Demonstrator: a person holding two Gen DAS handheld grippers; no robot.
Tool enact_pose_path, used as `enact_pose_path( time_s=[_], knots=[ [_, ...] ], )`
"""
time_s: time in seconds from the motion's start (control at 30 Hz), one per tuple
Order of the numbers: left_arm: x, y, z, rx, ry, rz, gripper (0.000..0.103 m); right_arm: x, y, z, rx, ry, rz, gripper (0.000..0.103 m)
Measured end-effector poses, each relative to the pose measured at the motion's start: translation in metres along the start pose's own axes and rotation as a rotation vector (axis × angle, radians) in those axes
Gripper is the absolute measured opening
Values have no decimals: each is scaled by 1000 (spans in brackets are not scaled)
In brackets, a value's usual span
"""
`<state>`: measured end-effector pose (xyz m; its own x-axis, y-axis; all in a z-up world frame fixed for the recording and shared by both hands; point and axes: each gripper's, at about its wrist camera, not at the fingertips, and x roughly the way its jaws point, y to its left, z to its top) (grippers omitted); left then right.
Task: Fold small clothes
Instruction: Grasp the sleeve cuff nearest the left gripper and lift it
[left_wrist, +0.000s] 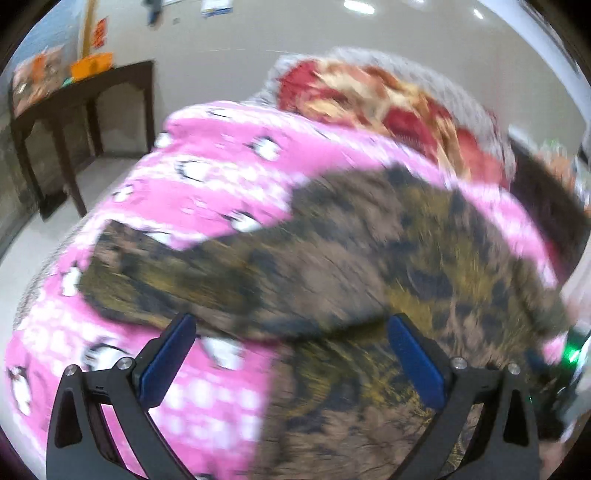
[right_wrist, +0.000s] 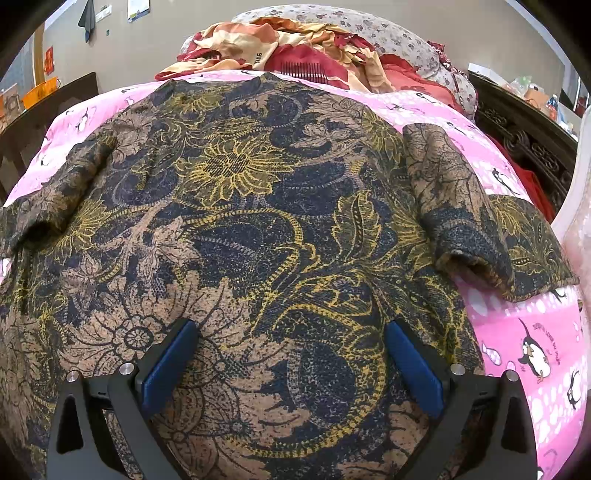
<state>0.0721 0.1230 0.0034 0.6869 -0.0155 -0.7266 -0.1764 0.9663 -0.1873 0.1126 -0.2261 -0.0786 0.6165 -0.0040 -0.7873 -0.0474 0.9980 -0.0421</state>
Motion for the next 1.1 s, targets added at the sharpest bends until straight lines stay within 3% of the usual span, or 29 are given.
enact_pose_path(
  time_s=[0.07, 0.17, 0.43, 0.77, 0.87, 1.0, 1.07, 1.1],
  knots=[
    [-5, 33, 10, -82, 2, 44, 103, 0, 0, 0, -1, 0, -1, 103],
    [-8, 55, 12, -114, -8, 124, 103, 0, 0, 0, 0, 1, -1, 103],
    [-8, 76, 7, -162, -7, 178, 103, 0, 1, 0, -1, 1, -1, 103],
    [-5, 84, 12, -133, 13, 218, 103, 0, 1, 1, -1, 1, -2, 103],
    [-12, 107, 18, -181, 7, 128, 103, 0, 1, 0, -1, 1, -3, 103],
    [-2, 175, 16, -469, 55, -124, 103, 0, 2, 1, -4, 1, -6, 103],
    [10, 186, 12, -544, 95, -194, 103, 0, 2, 1, -4, 0, -7, 103],
    [21, 189, 9, -579, 119, -267, 103, 0, 3, 1, -4, 0, -7, 103]
  ],
)
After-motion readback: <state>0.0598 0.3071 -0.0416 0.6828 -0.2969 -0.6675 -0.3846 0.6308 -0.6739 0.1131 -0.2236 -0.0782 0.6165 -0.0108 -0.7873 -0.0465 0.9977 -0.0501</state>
